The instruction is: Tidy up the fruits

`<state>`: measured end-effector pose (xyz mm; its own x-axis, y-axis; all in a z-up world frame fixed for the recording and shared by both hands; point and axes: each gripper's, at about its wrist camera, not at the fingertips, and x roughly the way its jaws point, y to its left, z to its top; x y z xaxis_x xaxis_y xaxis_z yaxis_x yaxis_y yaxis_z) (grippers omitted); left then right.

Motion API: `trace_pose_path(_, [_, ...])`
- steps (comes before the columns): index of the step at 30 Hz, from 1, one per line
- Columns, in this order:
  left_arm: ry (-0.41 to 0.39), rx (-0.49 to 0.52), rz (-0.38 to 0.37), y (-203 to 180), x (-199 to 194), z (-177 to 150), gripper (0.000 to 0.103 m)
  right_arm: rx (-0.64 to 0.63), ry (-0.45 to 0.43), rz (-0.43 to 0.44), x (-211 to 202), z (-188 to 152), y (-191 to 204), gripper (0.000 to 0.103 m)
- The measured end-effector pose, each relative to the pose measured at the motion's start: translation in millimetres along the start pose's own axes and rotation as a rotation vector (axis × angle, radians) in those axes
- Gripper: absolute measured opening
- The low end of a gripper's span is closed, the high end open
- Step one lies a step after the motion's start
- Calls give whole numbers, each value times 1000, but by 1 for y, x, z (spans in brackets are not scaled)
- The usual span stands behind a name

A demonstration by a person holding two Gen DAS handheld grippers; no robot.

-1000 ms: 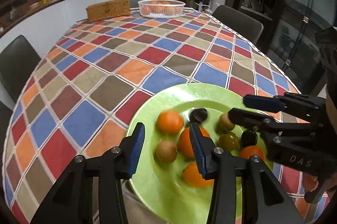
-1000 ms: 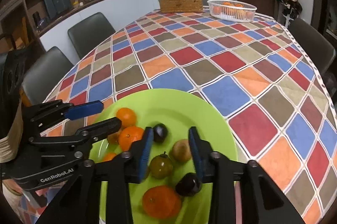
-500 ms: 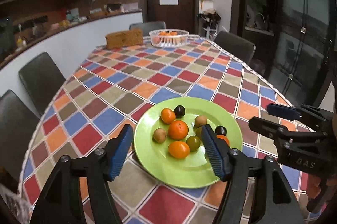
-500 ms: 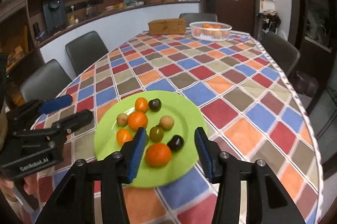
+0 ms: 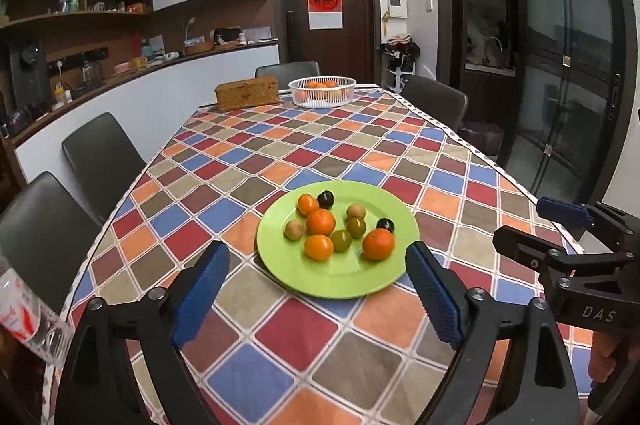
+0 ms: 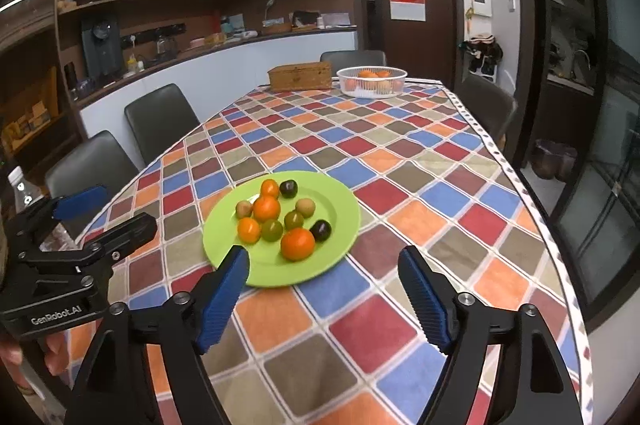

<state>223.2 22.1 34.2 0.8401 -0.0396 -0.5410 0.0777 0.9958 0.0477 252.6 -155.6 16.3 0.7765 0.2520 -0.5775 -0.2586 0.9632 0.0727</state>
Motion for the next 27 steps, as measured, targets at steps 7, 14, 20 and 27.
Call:
trace_pose_path(7, [-19,-8,-25,-9,-34,-13,97,-11,-28,-36,-36,-17,0,81])
trace_pose_path(14, [-54,-1,-39,-15,-65,-20,99,-24,-54,-39,-67,-28,7,81])
trace_pose_path(20, [-83,2,-45,-18,-86,-23,100,-33,-82,-42,-90,-35,13,81])
trace_pose_path(27, [-102,2,-45,-22,-99,-25,103,-26,-95,-42,-106,-41,15,81])
